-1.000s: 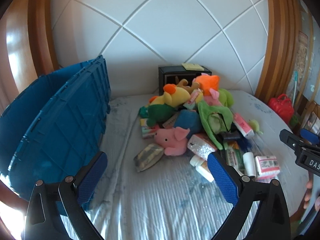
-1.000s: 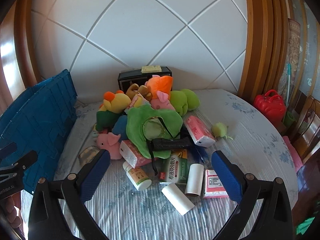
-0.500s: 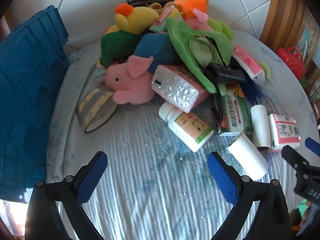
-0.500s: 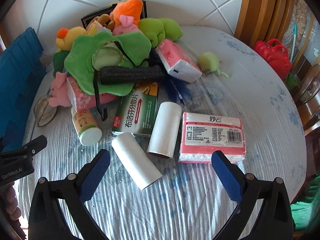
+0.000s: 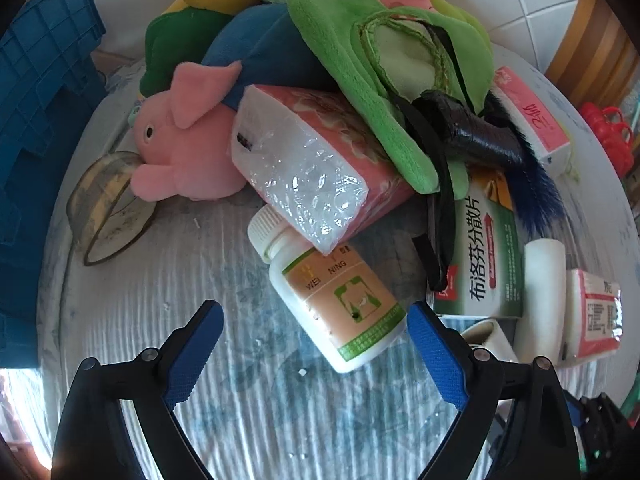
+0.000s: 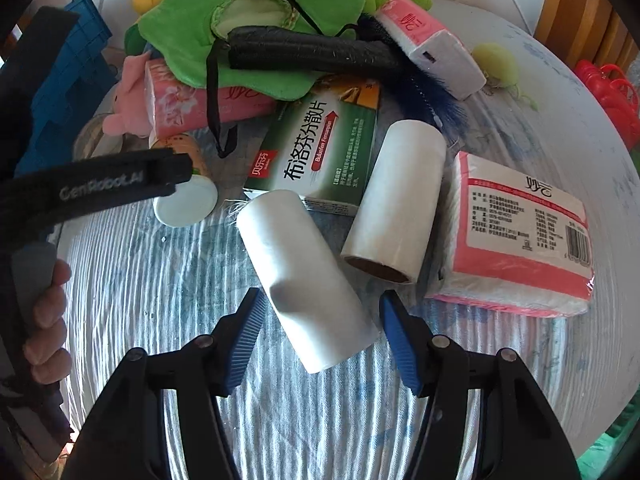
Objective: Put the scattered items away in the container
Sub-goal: 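Grasp the white pill bottle with the left tool while the right tool grasps a white lint-roller tube, then drop the pill bottle into the crate while the right tool carries the tube over it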
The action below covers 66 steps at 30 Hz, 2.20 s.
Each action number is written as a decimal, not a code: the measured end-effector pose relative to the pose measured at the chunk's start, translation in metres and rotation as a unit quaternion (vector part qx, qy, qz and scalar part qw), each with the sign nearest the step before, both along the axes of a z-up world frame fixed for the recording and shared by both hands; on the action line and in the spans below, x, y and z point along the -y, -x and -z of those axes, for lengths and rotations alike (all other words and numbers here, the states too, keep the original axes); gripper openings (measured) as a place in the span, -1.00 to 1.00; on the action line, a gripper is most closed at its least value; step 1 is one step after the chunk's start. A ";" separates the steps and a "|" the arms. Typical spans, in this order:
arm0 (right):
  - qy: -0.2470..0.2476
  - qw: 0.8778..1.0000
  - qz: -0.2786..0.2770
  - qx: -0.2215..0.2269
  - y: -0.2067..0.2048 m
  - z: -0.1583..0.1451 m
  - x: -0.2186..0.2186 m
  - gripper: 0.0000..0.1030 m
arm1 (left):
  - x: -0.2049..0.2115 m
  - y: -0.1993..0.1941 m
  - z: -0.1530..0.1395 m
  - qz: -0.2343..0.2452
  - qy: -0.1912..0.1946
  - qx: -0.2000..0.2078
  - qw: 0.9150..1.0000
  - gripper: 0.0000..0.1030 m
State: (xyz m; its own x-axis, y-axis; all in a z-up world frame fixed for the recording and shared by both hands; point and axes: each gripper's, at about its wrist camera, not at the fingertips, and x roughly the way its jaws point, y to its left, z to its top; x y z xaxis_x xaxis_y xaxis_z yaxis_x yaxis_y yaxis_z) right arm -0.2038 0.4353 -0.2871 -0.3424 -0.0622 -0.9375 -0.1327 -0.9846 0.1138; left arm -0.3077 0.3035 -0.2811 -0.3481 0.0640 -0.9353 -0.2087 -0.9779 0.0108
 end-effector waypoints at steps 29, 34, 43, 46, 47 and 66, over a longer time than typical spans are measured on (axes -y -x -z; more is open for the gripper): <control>0.004 1.000 -0.022 0.004 0.015 -0.006 0.016 -0.13 | 0.046 -0.065 0.006 0.071 0.037 -0.004 0.997 0.08; 0.005 0.999 -0.033 -0.038 0.017 -0.045 0.028 -0.14 | 0.060 -0.077 -0.032 0.072 0.029 -0.050 0.996 0.04; -0.012 0.988 -0.067 -0.138 0.015 -0.114 0.082 -0.14 | 0.108 -0.083 -0.108 0.044 0.008 -0.151 0.988 -0.01; -0.019 0.981 -0.082 -0.176 0.013 -0.143 0.106 -0.14 | 0.125 -0.086 -0.136 0.033 0.003 -0.192 0.981 -0.02; -0.021 0.978 -0.088 -0.188 0.013 -0.153 0.113 -0.14 | 0.131 -0.088 -0.147 0.028 0.001 -0.206 0.978 -0.02; -0.024 0.909 -0.204 -0.363 0.016 -0.307 0.310 -0.14 | 0.311 -0.106 -0.305 -0.090 0.027 -0.392 0.915 -0.03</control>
State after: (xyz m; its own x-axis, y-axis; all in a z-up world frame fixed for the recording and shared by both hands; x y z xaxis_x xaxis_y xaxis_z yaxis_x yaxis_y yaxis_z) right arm -0.2197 0.1250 0.0195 -0.8295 -0.2890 -0.4778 0.3384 -0.9408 -0.0183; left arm -0.2018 -0.0073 0.0243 -0.9142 -0.0990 -0.3930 0.0483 -0.9894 0.1370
